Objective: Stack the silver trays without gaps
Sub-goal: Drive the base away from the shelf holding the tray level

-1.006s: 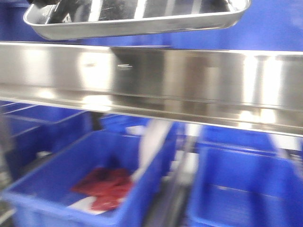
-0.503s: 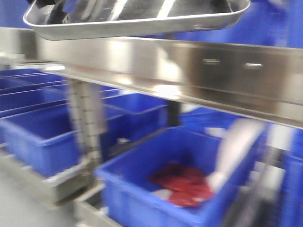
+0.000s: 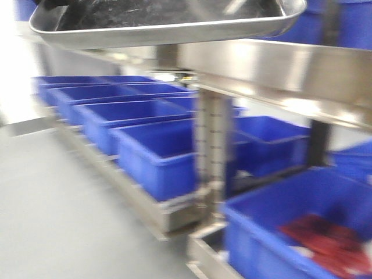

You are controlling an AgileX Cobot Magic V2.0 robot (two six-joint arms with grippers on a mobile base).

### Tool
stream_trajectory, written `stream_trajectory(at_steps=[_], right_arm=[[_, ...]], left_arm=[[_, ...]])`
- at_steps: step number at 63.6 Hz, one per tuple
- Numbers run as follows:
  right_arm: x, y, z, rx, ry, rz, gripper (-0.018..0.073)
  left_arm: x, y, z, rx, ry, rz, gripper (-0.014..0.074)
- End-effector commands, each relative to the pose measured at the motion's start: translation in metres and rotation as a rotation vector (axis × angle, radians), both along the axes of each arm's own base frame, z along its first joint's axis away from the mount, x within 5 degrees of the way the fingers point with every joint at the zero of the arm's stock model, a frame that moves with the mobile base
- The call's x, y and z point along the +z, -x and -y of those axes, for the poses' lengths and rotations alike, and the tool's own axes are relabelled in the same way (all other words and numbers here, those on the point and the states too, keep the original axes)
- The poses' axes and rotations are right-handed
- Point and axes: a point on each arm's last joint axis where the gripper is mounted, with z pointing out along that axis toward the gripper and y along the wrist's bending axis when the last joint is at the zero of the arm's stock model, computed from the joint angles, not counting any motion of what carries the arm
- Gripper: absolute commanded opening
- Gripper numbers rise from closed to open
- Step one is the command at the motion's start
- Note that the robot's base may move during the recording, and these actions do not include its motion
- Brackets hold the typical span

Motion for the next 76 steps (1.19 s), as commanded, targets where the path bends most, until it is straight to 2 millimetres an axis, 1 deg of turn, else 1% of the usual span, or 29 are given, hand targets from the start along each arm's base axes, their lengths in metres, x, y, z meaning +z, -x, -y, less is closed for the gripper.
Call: stream_trajectory(at_steps=[1, 76], right_arm=[[0.0286, 0.0108, 0.0049, 0.02, -0.057, 0.125, 0.0058], [0.0286, 0.0108, 0.0049, 0.02, -0.057, 0.125, 0.0058]], left_arm=[[0.0186, 0.0122, -0.0081, -0.017, -0.017, 0.025, -0.0048], [0.0186, 0.0124, -0.0078, -0.018, -0.014, 0.023, -0.0048]])
